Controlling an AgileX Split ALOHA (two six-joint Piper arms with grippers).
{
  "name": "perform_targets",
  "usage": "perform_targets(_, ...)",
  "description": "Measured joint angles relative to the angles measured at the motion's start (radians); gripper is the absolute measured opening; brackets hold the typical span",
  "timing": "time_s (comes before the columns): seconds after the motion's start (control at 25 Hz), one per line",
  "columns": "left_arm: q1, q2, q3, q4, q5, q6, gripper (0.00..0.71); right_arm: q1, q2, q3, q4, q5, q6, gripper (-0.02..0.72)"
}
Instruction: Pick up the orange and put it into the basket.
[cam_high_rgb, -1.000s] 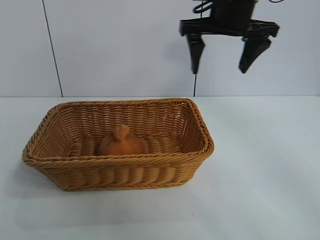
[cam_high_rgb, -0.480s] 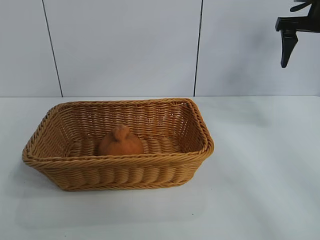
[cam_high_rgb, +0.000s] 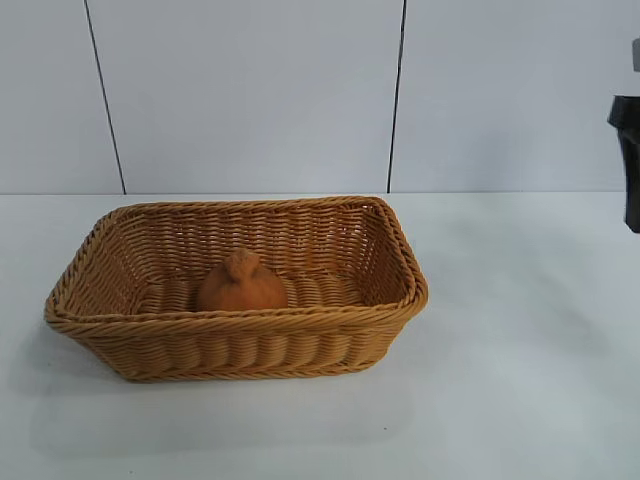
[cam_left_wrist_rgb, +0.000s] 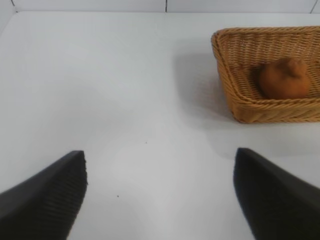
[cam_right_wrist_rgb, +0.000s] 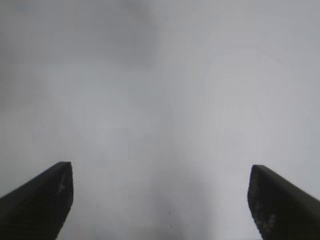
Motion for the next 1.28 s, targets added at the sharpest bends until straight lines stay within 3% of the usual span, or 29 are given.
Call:
perform_targets(0.2,0.000,0.000,0.000,0.000,0.000,0.000,0.577,0.000,-0.270,0.272,0.000,-0.029,-0.009,0.652)
perform_targets(0.44,0.000,0.000,0.000,0.000,0.000,0.000,0.577,0.000,-0.606,0.560,0.002,-0.186,-0.014,0.652)
perform_targets(0.96,0.000,0.000,0.000,0.000,0.000,0.000,0.577,0.000,-1.334,0.655,0.002,-0.198,-0.021,0.652)
perform_targets(1.28,0.000,0.000,0.000,0.000,0.000,0.000,0.577,0.000,-1.603,0.655,0.002,-0.194,-0.021,0.652)
